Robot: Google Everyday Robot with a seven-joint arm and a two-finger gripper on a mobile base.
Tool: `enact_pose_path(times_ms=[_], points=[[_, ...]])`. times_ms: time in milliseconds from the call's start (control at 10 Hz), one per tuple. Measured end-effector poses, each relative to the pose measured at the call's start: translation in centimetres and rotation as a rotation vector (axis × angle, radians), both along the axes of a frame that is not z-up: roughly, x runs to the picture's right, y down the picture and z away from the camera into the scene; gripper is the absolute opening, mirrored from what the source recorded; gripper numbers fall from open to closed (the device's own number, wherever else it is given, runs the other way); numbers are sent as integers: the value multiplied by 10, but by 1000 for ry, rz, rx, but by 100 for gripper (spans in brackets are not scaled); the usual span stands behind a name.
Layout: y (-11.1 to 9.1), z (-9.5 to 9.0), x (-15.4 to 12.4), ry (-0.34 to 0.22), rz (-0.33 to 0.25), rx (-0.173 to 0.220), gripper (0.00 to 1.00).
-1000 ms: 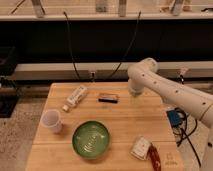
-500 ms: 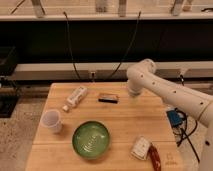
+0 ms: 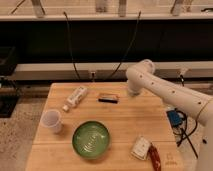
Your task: Push the eraser across the table
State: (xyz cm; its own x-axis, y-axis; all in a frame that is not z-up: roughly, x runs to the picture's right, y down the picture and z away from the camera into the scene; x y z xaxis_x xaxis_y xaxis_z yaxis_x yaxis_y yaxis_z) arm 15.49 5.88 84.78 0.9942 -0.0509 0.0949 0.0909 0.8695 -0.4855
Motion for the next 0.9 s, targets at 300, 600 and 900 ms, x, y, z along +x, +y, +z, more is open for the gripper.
enact_pose_path(times_ms=[300,600,900], points=[[-4,32,15,13,19,-9,0],[-2,45,21,24,35,-18,0],[7,68,21,28,35,-30,0]])
